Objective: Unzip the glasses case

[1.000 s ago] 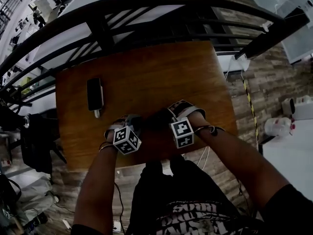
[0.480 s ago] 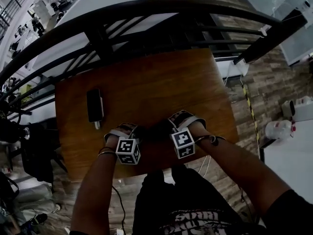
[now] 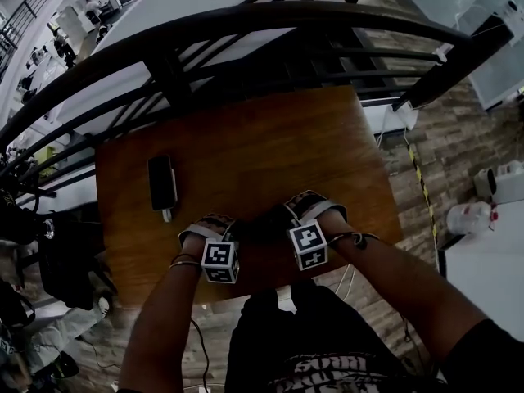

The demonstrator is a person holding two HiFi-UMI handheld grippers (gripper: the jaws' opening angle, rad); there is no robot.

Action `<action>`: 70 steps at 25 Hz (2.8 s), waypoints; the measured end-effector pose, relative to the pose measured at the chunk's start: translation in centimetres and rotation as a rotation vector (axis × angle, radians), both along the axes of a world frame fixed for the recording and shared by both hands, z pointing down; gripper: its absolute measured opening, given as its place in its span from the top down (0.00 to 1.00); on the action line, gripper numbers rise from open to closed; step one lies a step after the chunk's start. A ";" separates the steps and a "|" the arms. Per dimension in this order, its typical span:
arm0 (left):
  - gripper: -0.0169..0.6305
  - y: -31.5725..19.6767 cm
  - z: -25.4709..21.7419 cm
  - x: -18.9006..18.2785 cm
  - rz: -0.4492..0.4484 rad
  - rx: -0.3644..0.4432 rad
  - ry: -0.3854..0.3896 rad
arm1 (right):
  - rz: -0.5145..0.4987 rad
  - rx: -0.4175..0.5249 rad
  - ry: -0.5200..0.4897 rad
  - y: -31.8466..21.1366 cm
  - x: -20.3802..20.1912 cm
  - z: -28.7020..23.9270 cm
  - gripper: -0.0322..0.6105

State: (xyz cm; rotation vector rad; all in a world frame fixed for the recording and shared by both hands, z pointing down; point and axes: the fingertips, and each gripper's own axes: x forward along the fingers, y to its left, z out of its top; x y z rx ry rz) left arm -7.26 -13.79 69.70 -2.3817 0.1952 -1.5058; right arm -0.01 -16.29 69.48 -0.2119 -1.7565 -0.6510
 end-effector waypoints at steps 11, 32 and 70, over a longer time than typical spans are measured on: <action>0.97 2.0 -1.0 0.8 -0.399 -0.172 0.156 | 0.139 0.019 -0.001 -0.5 0.1 0.2 0.48; 0.84 -1.2 0.8 -1.8 -0.535 -0.235 0.183 | 0.214 -0.098 -0.061 -0.4 -1.5 0.0 0.48; 0.97 0.8 -0.4 0.2 -0.545 -0.368 0.210 | 0.263 -0.074 -0.066 -1.1 -1.5 0.2 0.46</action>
